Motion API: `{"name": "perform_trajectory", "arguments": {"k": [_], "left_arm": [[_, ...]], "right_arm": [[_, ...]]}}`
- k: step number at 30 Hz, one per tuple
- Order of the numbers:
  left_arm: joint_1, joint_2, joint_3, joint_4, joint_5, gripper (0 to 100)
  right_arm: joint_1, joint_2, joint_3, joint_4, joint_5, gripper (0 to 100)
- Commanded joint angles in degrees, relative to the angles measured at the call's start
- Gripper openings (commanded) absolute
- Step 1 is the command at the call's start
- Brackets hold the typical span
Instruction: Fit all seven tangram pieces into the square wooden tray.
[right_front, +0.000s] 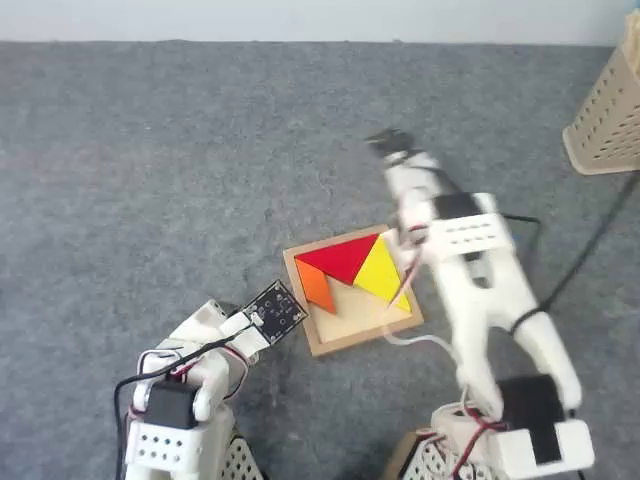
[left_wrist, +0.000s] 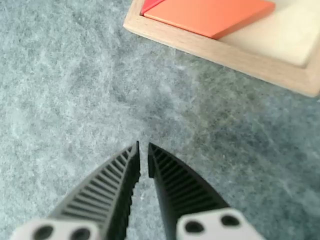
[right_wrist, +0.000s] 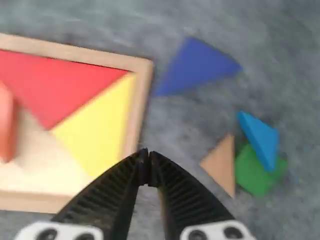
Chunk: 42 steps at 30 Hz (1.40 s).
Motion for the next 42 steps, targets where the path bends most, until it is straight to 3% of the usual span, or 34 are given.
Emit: {"name": "perform_trajectory", "arguments": {"k": [1,4,9,26,34,42], "left_arm": [[-0.2,-1.0,-0.6,0.3,-0.6,3],[-0.2,-1.0,-0.6,0.3,-0.6,3],[-0.2,-1.0,-0.6,0.3,-0.6,3],[-0.2,-1.0,-0.6,0.3,-0.6,3],[-0.2,-1.0,-0.6,0.3,-0.6,3],[-0.2,-1.0,-0.6,0.3,-0.6,3]], "right_arm": [[9.0,-1.2,-3.2,1.3,-1.0,7.6],[14.0,3.0,-4.5,1.3,-1.1,14.0],[17.4,11.6,-11.2,4.2,-1.7,14.6],[10.4,24.2,-35.7,15.2,-6.0,14.8],[8.7,24.2,-29.6,11.0,-5.5,14.7],[11.3,25.3,-26.0,3.2,-5.5,14.8]]}}
